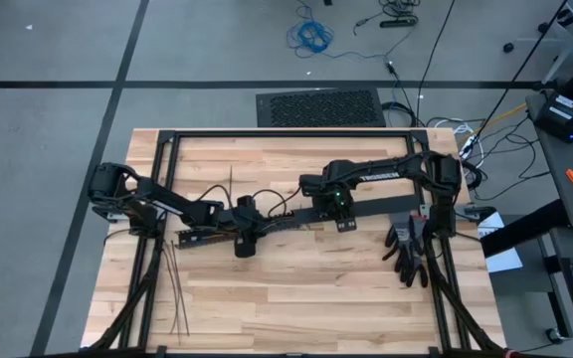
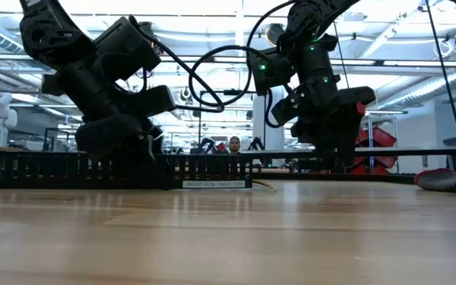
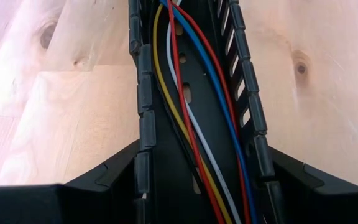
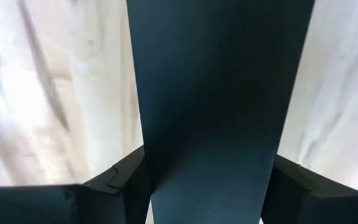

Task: Ziptie cables
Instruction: Close the black cable duct

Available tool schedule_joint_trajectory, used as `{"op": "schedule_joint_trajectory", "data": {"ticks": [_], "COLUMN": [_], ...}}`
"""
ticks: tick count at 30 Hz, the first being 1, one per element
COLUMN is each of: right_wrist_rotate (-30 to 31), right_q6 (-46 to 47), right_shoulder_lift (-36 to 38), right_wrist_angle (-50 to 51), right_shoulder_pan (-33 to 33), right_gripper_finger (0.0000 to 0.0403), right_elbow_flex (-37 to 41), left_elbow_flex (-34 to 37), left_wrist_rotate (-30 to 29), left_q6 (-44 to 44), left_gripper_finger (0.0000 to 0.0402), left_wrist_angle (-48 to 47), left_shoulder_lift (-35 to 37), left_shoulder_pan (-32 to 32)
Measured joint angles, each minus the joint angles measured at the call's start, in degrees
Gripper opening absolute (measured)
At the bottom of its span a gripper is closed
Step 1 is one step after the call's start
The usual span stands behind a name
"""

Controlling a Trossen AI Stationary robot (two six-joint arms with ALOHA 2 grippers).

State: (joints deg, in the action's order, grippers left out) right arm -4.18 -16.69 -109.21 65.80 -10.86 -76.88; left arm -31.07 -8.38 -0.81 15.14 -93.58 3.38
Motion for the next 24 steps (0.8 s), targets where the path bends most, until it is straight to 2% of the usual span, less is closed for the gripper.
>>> {"op": "schedule_joint_trajectory", "data": {"ticks": [5, 9, 17, 24], "right_wrist_rotate": [-4.6, -4.9, -1.0, 0.0], "right_q6": [2.7, 6.0, 9.6, 11.3], "right_shoulder_lift": [0.0, 0.0, 0.0, -0.1], "right_wrist_angle": [0.3, 0.5, -0.4, -2.6], "right_shoulder_pan": [-0.1, 0.0, 0.9, 2.8], "right_gripper_finger": [0.0214, 0.0214, 0.0214, 0.0213], "right_elbow_flex": [0.0, 0.0, 0.3, 1.1], "left_elbow_flex": [0.0, 0.0, -0.1, -0.2], "left_wrist_rotate": [0.3, 0.5, 0.5, 0.5], "left_q6": [-0.1, 0.1, 0.3, 0.0], "left_gripper_finger": [0.025, 0.025, 0.025, 0.025], "left_wrist_angle": [-0.1, -0.1, -0.3, -0.2], "left_shoulder_lift": [0.0, 0.0, 0.0, 0.0], "left_shoulder_pan": [0.0, 0.0, 0.0, 0.1]}}
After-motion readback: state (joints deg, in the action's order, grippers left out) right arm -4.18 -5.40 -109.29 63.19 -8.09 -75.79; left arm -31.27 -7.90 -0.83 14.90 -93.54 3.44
